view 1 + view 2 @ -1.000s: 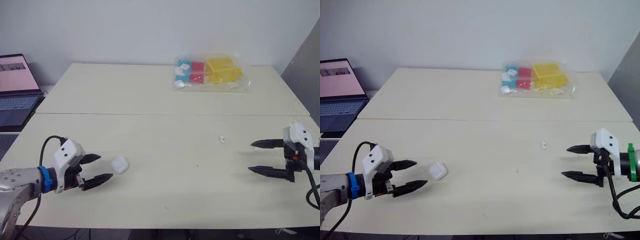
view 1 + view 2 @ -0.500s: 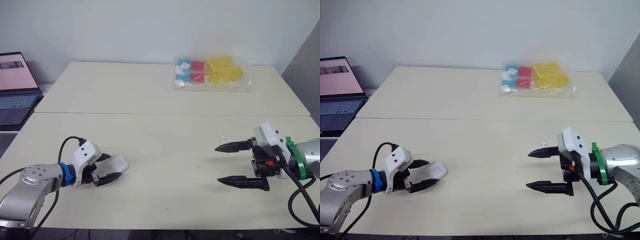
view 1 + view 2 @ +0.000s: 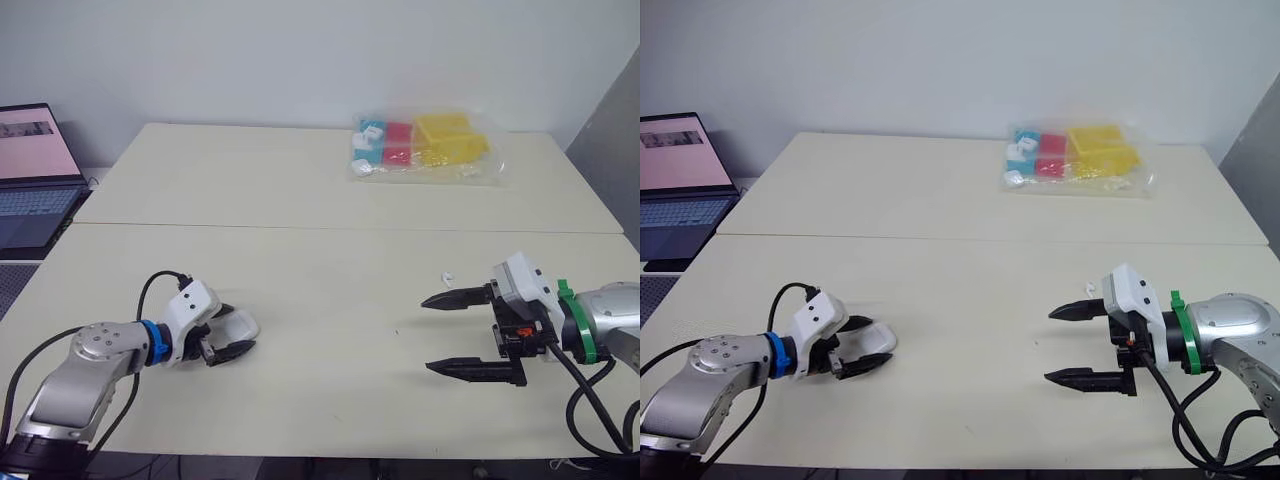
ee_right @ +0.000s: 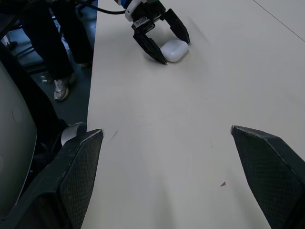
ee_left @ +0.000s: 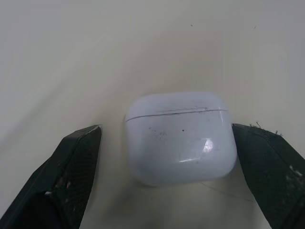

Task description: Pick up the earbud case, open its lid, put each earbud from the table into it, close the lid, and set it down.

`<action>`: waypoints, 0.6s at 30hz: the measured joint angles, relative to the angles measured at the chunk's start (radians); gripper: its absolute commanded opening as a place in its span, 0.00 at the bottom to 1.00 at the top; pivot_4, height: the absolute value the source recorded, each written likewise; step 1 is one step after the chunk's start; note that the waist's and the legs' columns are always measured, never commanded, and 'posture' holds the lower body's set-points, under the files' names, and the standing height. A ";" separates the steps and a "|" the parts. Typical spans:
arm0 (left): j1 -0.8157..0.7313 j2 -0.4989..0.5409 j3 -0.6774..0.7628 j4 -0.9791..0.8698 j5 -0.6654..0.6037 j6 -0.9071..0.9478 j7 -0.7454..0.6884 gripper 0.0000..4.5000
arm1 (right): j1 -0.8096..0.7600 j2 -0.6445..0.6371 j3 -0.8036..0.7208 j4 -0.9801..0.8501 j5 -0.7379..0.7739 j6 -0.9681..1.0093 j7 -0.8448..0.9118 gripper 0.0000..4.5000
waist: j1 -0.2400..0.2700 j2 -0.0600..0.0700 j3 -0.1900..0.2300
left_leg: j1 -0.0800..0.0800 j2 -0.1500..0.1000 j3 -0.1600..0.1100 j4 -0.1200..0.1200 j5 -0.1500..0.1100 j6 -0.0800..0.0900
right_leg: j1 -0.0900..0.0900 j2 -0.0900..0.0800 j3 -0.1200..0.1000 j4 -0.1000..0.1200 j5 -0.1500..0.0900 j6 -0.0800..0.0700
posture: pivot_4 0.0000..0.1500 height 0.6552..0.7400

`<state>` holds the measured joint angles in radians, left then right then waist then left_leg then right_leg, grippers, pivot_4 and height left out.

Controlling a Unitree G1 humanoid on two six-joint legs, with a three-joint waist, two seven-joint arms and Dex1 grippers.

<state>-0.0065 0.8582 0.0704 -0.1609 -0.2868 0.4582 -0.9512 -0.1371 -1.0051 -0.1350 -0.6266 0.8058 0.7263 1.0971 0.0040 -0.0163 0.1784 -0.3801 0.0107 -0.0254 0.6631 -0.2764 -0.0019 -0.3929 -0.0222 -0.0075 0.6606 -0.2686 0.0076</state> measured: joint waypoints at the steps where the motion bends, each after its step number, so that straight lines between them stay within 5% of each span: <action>1: -0.001 0.000 -0.001 0.001 0.001 0.000 0.001 1.00 | 0.001 0.000 0.001 0.000 -0.001 -0.002 0.000 0.99 | 0.000 0.000 0.000 | 0.000 0.000 0.000 0.000 0.000 0.000 | 0.000 0.000 0.000 0.000 0.000 0.000 | 1.00 1.00; 4: -0.005 -0.002 -0.002 0.002 0.001 0.011 0.003 1.00 | 0.002 0.000 0.001 0.000 -0.008 -0.013 0.001 0.99 | 0.000 0.000 0.000 | 0.001 0.000 0.000 0.000 0.000 0.000 | 0.000 0.000 0.000 0.001 -0.001 0.001 | 1.00 1.00; 11: -0.010 -0.003 -0.001 0.002 0.000 0.036 0.015 0.63 | 0.013 0.000 0.001 0.001 -0.021 -0.025 0.008 1.00 | -0.001 0.001 -0.001 | 0.001 0.000 0.000 0.000 0.000 0.000 | 0.001 0.000 0.000 0.000 -0.001 0.001 | 1.00 1.00; 18: -0.004 -0.003 -0.001 0.000 0.000 0.031 0.019 0.62 | 0.020 0.000 0.001 0.001 -0.029 -0.037 0.014 1.00 | -0.001 0.002 -0.001 | 0.001 0.000 0.000 0.000 0.000 0.000 | 0.001 0.000 0.000 0.000 -0.001 0.001 | 1.00 1.00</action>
<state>-0.0101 0.8552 0.0695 -0.1609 -0.2873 0.4890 -0.9321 -0.1169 -1.0055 -0.1337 -0.6260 0.7766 0.6897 1.1110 0.0033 -0.0144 0.1773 -0.3789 0.0107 -0.0251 0.6630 -0.2763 -0.0019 -0.3919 -0.0222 -0.0071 0.6606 -0.2694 0.0088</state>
